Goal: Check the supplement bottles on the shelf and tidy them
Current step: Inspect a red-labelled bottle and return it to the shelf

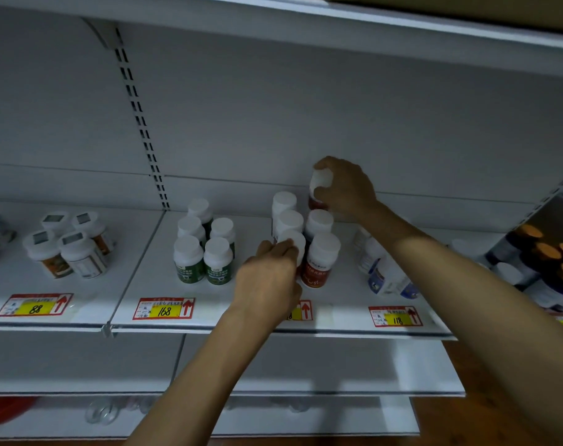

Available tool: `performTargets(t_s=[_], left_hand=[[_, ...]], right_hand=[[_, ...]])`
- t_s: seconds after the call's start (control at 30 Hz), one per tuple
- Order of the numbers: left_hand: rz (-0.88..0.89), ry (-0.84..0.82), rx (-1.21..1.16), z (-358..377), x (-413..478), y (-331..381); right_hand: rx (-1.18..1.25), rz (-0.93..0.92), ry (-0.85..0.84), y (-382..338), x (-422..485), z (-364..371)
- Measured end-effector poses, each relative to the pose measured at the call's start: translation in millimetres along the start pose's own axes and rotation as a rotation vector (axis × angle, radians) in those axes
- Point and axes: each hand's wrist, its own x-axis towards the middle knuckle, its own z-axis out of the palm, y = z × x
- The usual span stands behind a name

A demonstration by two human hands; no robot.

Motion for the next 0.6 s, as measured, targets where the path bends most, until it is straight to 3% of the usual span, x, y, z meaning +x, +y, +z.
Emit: performTargets(t_s=[0.1,0.23,0.3,0.43,0.6], left_hand=[[0.020,0.024,0.023,-1.7,5.4,-1.8],[0.035,0.067,-0.019,-9.4,8.8,-0.6],[-0.029,0.109,-0.268,-23.7,4.8,5.9],[-0.212,0.045,-1.001,-46.9,-20.7,22.6],[-0.186,0.003,-1.337,-42.2,-48.8,40.7]], right_hand=[[0.022,-0.063,0.160,-17.0,-25.7,-29.8],[0.432,-0.064,0.348,-40.5,-63.3,-65.7],[0.608,0.013,0.361,-49.0,-83.3,-77.3],[0.784,0.074,0.309,-56.7,-127.8,-84.0],[0.783,0.143,0.254,-58.5,-159.6,-71.3]])
